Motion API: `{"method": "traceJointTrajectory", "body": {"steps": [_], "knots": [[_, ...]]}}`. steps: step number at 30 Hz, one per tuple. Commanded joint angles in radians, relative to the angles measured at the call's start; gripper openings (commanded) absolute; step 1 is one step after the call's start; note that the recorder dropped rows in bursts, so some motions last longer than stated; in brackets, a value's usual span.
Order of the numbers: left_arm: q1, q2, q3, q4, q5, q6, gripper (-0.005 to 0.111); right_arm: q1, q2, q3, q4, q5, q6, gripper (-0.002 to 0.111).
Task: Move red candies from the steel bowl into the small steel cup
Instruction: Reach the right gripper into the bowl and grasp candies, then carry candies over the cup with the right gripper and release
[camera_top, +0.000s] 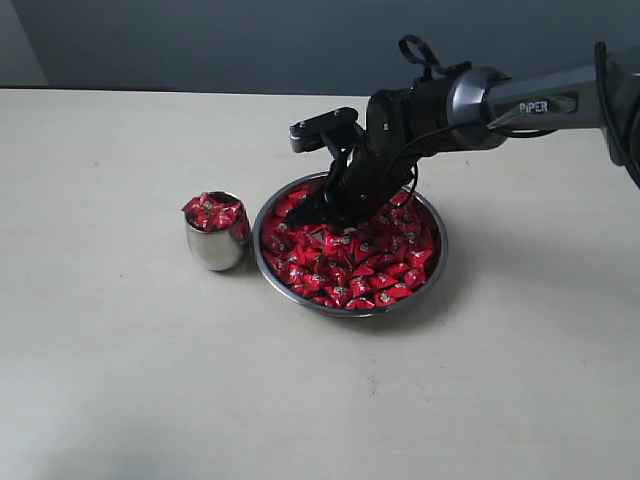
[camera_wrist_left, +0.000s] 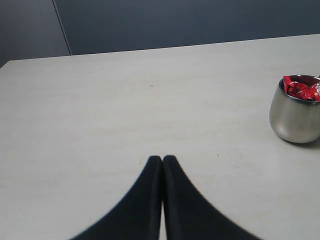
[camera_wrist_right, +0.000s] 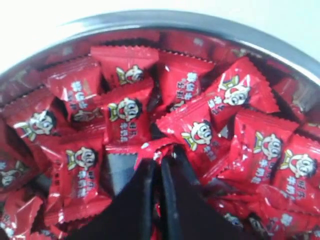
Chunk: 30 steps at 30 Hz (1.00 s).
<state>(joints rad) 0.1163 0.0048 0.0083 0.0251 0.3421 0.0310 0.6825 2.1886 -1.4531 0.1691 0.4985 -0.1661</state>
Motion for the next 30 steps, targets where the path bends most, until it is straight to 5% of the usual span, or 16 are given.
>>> {"method": "traceJointTrajectory", "body": {"steps": [1,14,20,30], "knots": [[-0.008,-0.005,-0.008,0.002,-0.005,-0.002,0.0,0.004,-0.054,0.0,-0.014,0.032,0.012,0.0],[-0.008,-0.005,-0.008,0.002,-0.005,-0.002,0.0,0.107,-0.234,0.0,0.025,0.013,0.007,-0.001],[-0.008,-0.005,-0.008,0.002,-0.005,-0.002,0.0,0.182,-0.212,-0.019,0.083,-0.092,-0.026,-0.001],[-0.008,-0.005,-0.008,0.002,-0.005,-0.002,0.0,0.198,-0.075,-0.172,0.1,-0.008,-0.026,-0.001]]}}
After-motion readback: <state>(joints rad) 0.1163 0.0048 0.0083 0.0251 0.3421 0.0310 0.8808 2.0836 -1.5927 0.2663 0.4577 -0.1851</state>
